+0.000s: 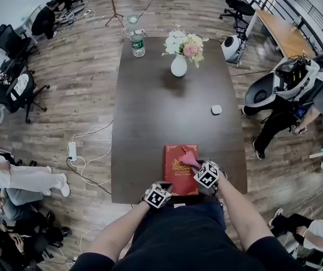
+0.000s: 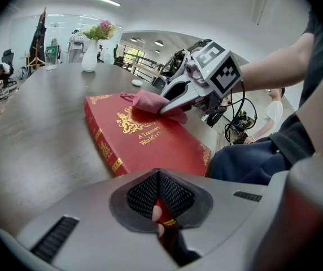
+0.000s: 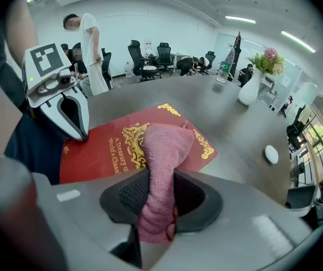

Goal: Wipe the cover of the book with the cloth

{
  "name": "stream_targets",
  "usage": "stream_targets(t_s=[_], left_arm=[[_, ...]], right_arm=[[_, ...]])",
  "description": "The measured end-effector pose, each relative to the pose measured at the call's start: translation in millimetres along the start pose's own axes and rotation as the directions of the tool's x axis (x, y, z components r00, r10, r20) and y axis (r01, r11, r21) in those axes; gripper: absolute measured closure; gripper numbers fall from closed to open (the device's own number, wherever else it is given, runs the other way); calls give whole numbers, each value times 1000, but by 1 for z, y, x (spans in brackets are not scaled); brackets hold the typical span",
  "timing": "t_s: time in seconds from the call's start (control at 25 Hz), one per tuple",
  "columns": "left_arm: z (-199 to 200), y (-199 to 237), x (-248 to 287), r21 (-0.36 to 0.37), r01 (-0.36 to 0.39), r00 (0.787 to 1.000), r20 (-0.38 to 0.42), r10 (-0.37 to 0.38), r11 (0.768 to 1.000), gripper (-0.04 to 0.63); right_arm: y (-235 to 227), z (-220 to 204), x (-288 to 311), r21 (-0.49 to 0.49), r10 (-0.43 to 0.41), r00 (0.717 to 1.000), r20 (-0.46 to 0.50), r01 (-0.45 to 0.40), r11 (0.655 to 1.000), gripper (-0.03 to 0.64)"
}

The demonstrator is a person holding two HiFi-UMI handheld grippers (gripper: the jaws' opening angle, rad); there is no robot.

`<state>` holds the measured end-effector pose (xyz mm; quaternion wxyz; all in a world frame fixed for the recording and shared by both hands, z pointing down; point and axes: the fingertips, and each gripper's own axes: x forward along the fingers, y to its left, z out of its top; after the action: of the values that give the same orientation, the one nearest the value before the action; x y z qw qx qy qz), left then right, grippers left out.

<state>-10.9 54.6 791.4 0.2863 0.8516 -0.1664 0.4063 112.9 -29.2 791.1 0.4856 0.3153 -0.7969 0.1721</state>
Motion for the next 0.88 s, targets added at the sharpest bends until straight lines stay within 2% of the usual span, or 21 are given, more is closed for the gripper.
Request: stream_targets(t_s=[0.32, 0.56, 0.76, 0.88], left_arm=[[2, -2, 1, 7, 4, 1000, 8, -5, 1000, 600], [-2, 1, 3, -1, -2, 1000, 1, 2, 1000, 600], [-1, -2, 2, 6, 9, 1000, -2, -9, 1000, 600], [0, -1, 5, 14, 12, 1000, 11, -12, 1000, 600]], right_arm=[[-11, -13, -10, 76, -8, 1000, -5, 9, 997, 500], [-17, -23, -11, 80, -33, 999, -18, 34, 996, 500], [-22, -44, -14, 68, -65, 994, -82, 71, 995, 500], [-30, -52, -21, 114, -82, 993, -87, 92, 989, 500]])
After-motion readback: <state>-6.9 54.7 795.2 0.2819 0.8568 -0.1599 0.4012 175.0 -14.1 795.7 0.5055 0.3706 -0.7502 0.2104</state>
